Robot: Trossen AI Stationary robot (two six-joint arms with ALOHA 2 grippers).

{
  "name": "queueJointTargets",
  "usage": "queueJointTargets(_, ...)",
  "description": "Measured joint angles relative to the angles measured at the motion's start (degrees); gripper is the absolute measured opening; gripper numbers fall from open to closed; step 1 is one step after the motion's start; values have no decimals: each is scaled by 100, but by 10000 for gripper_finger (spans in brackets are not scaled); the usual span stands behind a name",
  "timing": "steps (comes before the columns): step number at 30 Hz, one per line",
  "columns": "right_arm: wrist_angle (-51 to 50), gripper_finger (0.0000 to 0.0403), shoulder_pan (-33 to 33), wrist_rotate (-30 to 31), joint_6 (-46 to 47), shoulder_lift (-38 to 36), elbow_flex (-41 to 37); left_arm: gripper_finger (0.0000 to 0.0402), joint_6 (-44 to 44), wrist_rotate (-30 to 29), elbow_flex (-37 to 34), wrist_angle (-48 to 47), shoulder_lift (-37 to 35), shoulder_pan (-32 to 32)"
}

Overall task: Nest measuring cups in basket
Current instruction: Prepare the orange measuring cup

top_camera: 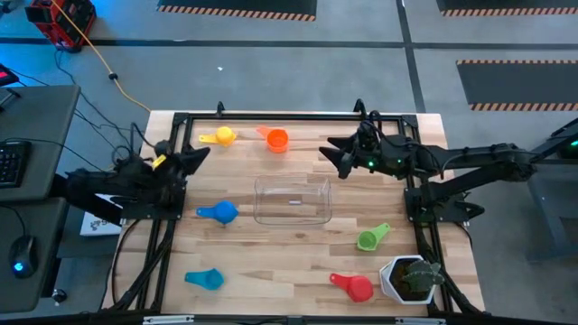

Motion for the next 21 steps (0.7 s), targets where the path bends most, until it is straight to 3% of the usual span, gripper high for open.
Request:
queueJointTargets(6, -175, 268, -99, 70, -13, -94, 0, 124, -98, -248, 1670, -2009, 1358, 92)
queueJointTargets(12, -934, 268, -214, -155, -10, -411, -2, 185, -419, -75, 2968, -3895, 2412, 392)
queueJointTargets(16, -1830, 268, -231, -187, 178, -757, -2, 208, -640, 172, 3344, -4557, 2808, 609)
queueJointTargets(21, -2836, 268, -209, -188, 529, -1092, -2, 218, -985, 322, 3364, -4644, 3060, 750)
